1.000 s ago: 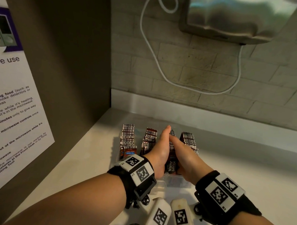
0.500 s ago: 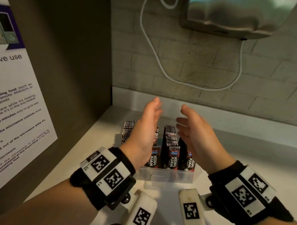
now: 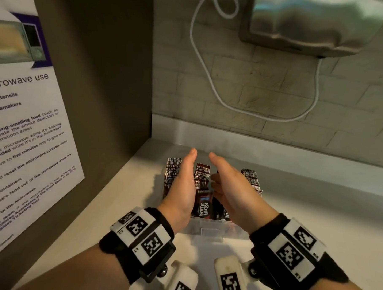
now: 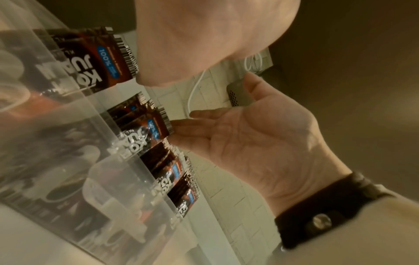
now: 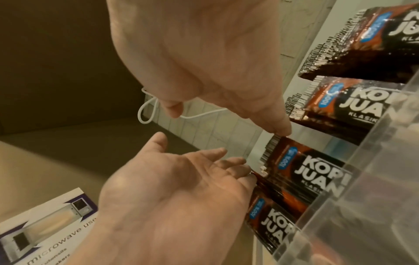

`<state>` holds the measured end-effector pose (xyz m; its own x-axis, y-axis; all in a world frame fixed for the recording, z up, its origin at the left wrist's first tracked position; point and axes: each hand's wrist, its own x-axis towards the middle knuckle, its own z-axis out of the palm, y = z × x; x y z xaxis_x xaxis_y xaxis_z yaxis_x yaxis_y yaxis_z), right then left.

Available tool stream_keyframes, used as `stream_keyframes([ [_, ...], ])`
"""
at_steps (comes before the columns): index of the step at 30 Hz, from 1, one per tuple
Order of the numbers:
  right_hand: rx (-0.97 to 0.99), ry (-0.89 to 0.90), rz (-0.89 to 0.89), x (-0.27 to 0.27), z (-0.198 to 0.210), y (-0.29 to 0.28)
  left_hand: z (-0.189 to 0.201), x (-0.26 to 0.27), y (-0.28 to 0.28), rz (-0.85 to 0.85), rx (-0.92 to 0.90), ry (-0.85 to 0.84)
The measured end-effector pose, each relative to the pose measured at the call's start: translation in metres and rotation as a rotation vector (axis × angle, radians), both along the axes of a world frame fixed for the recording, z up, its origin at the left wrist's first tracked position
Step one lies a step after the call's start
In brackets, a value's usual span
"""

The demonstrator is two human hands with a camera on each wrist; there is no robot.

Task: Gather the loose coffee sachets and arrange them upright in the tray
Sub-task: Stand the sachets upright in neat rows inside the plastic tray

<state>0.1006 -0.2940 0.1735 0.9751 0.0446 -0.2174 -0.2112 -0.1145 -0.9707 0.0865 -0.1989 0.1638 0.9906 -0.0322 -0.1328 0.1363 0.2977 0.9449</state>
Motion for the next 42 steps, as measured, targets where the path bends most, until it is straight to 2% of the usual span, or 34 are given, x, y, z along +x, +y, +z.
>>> stream_keyframes([
  [5,-0.021,0.034,0.058,0.0,-0.006,0.011,0.001,0.0,-0.003,-0.028,-0.012,0.056],
  [11,0.112,0.128,0.034,0.009,-0.018,0.017,0.006,-0.001,-0.003,0.004,-0.073,0.133],
  [16,0.167,0.226,0.072,0.015,-0.026,0.015,0.005,0.0,-0.001,-0.041,-0.056,0.196],
  [21,0.157,0.244,0.07,0.017,-0.029,0.019,-0.003,0.008,0.004,-0.086,-0.015,0.279],
  [25,0.205,0.253,0.067,0.02,-0.03,0.02,-0.006,0.012,0.005,-0.132,-0.09,0.31],
  [30,0.166,0.27,0.059,0.019,-0.032,0.016,-0.012,0.016,0.006,-0.161,-0.113,0.335],
  [33,0.171,0.198,0.054,0.014,-0.022,0.01,-0.014,0.019,0.011,-0.128,-0.139,0.306],
  [36,0.166,0.065,-0.001,0.01,-0.004,0.004,-0.011,0.022,0.016,-0.169,-0.178,0.218],
  [38,0.046,-0.067,-0.039,0.013,0.003,0.0,0.003,0.019,0.02,-0.15,-0.106,0.119],
  [42,-0.238,-0.297,-0.072,0.017,0.012,-0.014,0.026,0.02,0.039,-0.033,0.188,-0.147],
])
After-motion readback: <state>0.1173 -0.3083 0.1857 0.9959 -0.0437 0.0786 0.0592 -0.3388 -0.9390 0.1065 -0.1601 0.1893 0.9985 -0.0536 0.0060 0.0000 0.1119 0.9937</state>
